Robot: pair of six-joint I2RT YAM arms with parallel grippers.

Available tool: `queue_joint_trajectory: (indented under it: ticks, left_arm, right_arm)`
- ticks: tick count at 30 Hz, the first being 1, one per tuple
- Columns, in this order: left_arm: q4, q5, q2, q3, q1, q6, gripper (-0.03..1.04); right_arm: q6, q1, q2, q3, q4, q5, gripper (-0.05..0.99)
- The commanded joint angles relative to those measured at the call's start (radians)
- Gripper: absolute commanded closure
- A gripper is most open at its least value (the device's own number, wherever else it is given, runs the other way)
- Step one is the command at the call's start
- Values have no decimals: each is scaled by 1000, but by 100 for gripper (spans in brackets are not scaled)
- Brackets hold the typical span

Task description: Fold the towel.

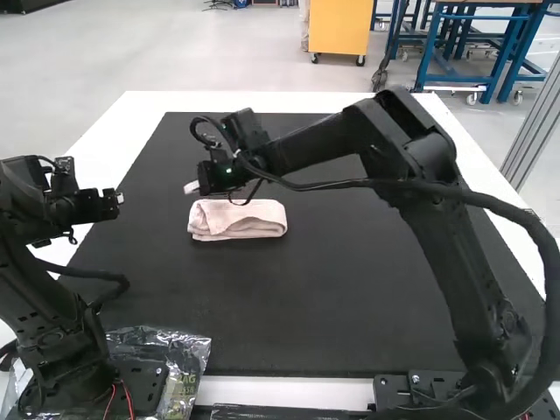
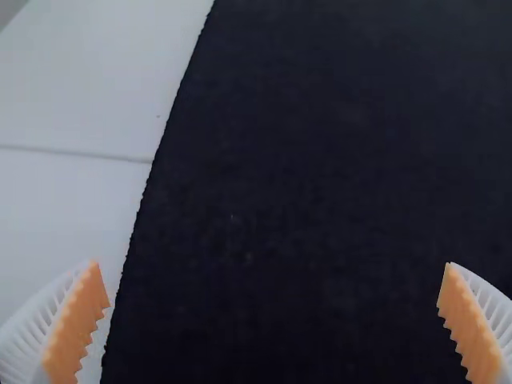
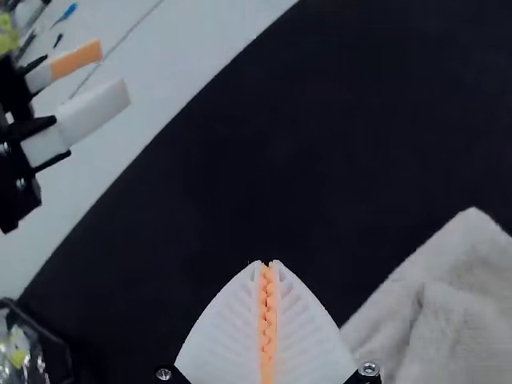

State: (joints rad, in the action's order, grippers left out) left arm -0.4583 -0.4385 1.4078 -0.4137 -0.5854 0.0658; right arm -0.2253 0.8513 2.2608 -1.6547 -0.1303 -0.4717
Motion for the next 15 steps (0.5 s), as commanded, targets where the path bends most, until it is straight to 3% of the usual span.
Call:
queue_joint_trajectory:
  ticks: [1,3,11,15]
  left_arm:
    - [1,-11,-17,4,-4,-6,4]
    - [4,-14,-17,4,-2,-8,4]
    - [6,-16,-17,6,19,-12,4]
    - [4,-16,-17,13,25,-14,4]
  right_arm:
    - [60,-47,-76,33,-20,-8,96]
    - [83,-63,-75,69,-28,-8,96]
    - [83,-115,-50,222,-233,-8,96]
    - [83,-124,-23,245,-267,-10,96]
